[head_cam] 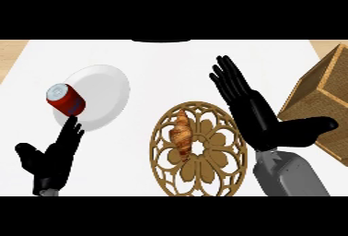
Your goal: Pick the croissant from the placemat and place it in the basket
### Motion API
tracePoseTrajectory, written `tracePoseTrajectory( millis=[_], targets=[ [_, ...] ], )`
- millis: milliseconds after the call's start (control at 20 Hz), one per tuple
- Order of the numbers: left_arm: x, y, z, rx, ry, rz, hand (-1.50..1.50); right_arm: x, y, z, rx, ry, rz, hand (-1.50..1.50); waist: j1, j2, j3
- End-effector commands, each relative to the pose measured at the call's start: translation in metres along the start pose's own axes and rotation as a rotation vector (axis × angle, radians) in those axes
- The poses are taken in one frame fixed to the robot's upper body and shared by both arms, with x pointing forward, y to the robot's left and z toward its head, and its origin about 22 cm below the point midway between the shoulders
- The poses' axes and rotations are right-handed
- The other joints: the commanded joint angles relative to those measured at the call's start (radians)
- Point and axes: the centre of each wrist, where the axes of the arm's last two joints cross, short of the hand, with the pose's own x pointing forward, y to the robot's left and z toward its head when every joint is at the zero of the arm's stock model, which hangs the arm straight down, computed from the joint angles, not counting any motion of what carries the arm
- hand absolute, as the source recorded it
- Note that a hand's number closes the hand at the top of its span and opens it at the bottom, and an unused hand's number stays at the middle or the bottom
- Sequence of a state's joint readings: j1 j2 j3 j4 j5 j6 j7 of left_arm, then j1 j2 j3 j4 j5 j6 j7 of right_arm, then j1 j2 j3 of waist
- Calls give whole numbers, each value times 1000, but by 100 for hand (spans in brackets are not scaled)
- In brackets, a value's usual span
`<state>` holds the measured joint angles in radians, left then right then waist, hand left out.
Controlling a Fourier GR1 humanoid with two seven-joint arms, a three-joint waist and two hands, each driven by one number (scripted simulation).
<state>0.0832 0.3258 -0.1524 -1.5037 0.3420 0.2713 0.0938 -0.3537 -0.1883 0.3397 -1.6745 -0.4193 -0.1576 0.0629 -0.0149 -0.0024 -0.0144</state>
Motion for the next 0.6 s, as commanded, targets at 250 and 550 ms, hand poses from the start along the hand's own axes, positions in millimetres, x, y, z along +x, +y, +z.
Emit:
tracePoseTrajectory(
  millis=[250, 550],
  targets=[
    [92, -24, -21, -289, -478, -314, 0, -18, -46, -14, -116, 64, 301, 150, 15, 11, 15],
    [99, -32, -27, -365, -443, -283, 0, -82, 104, 2, 126, -173, 451, -150, 28, 2, 14]
  ],
)
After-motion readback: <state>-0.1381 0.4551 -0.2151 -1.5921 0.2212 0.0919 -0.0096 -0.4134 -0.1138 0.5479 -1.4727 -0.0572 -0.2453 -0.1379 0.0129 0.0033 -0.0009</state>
